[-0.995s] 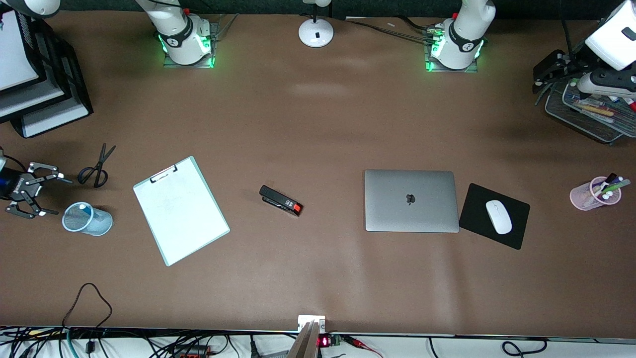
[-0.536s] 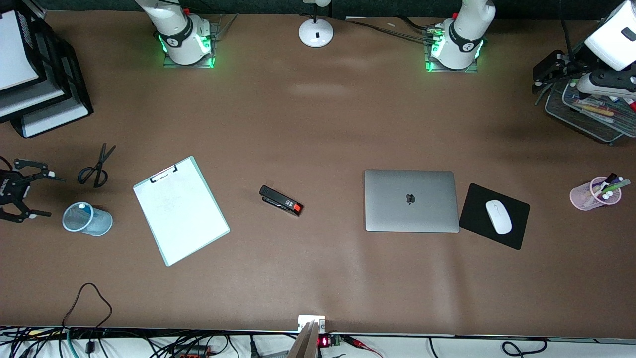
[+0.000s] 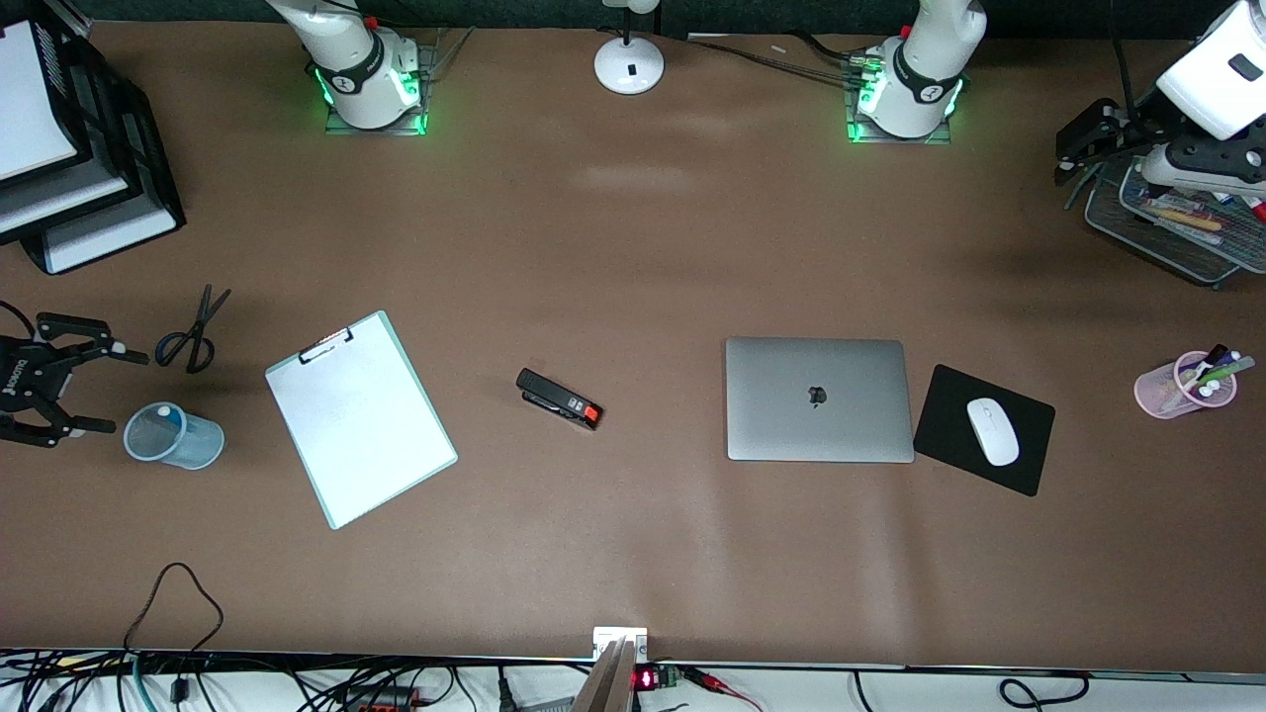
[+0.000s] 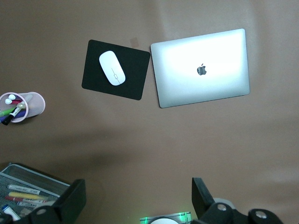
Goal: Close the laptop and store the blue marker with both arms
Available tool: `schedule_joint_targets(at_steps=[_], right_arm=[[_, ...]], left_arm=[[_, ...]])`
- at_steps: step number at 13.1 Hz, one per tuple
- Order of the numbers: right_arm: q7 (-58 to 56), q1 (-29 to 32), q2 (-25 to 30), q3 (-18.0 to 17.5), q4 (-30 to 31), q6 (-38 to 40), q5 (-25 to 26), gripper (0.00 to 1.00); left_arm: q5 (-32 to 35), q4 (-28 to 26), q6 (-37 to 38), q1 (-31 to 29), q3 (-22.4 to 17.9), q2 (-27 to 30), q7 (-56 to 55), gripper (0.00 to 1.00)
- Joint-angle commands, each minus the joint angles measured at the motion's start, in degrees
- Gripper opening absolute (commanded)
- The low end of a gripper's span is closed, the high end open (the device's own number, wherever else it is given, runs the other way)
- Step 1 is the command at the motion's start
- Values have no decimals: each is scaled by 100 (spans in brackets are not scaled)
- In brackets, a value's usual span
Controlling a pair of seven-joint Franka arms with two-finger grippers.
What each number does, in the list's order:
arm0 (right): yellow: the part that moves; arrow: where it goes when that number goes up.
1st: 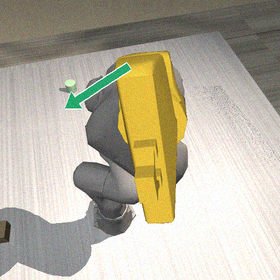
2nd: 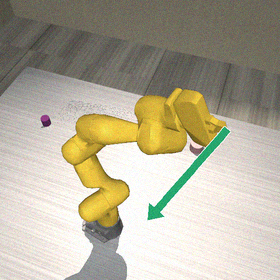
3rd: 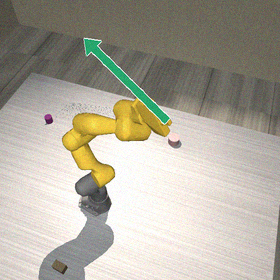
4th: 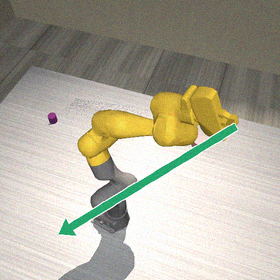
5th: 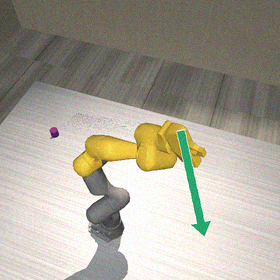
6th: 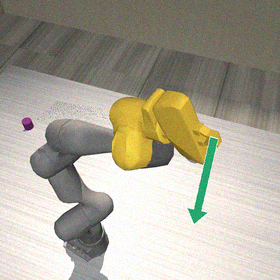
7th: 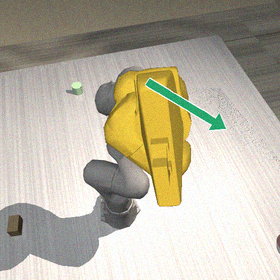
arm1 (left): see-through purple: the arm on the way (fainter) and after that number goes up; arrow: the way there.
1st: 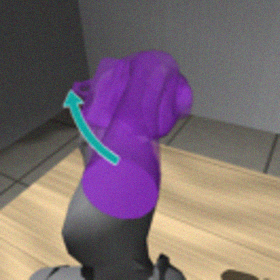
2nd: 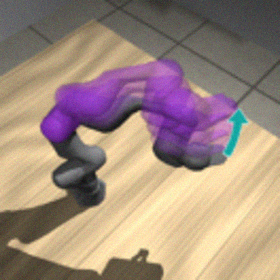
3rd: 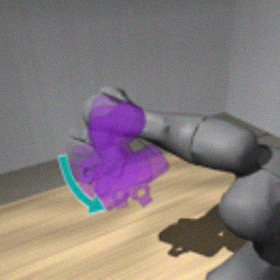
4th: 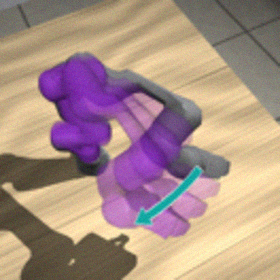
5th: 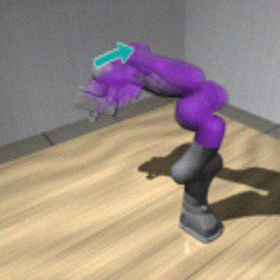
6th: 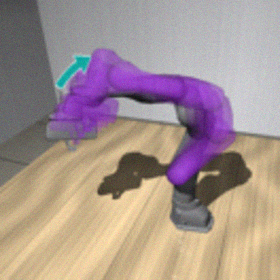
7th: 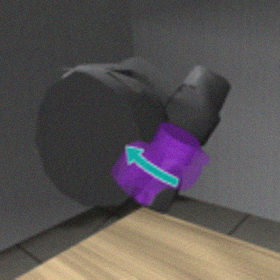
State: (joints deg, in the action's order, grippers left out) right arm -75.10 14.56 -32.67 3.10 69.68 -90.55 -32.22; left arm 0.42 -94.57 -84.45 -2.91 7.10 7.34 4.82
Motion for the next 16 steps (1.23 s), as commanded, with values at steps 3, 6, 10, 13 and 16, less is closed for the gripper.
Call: schedule_joint_targets(at_steps=[3,6,10,13,16], right_arm=[[1882,-708,-21,50,-463,108,821,100],[2788,-1104,277,33,-446,99,1366,100],[4140,-1333,1068,33,475,169,1657,100],[4513,-1412,1297,33,757,239,2061,100],[5107,-1465,1569,41,1073,275,2324,100]], left_arm=[[-86,-96,-62,-8,20,101,116,100],[-77,-88,-80,-8,20,74,116,100],[-77,-96,-80,-17,20,66,116,100],[-86,-96,-62,-17,20,74,116,100],[-86,-96,-62,-17,20,74,107,100]])
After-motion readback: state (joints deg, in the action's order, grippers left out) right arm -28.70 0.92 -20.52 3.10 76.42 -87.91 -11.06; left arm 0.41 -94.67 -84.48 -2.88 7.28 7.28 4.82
